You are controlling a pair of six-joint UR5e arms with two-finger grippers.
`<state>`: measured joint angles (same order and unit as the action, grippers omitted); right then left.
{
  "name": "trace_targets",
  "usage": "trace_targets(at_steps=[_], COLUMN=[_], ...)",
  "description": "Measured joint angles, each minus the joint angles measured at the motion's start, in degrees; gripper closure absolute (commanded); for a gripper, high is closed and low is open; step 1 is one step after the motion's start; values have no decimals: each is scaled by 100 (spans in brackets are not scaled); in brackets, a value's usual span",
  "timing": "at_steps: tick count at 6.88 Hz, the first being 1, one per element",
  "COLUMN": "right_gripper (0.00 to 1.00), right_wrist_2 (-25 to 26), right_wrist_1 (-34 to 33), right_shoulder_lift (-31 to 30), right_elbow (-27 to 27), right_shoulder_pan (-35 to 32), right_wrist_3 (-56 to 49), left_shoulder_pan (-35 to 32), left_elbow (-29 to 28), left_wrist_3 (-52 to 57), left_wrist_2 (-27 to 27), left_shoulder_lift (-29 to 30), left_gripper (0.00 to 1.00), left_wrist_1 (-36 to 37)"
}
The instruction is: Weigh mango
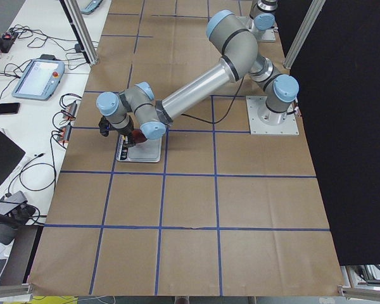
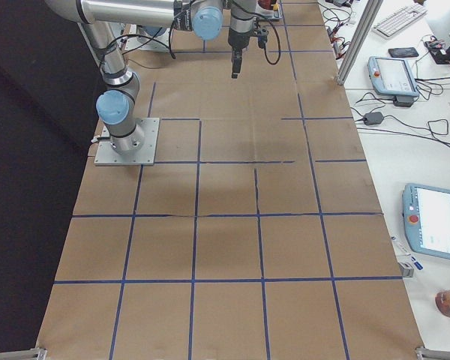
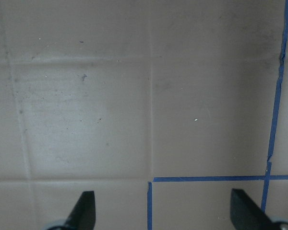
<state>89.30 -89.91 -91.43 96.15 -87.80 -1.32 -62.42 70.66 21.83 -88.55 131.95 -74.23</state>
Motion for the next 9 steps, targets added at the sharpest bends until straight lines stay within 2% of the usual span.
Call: trace_targets(at_steps=[1, 4, 7, 9], right_gripper=[0, 0, 0, 0], right_wrist_2=[0, 0, 0, 0], right_wrist_1=[0, 0, 0, 0], right_shoulder_lift=[1, 2, 2, 2], right_elbow=[0, 0, 0, 0], right_shoulder_pan=[0, 0, 0, 0], right_wrist_3=[0, 0, 0, 0], left_shoulder_pan=[3, 0, -226, -943], left_elbow=[107, 172, 408, 690], left_wrist_3=[-19, -120, -910, -1924], left_wrist_2=[-150, -257, -230, -218], left_shoulder_lift=[-37, -358, -1695, -2526], left_gripper=[0, 0, 0, 0], left_wrist_1=[115, 137, -490, -803])
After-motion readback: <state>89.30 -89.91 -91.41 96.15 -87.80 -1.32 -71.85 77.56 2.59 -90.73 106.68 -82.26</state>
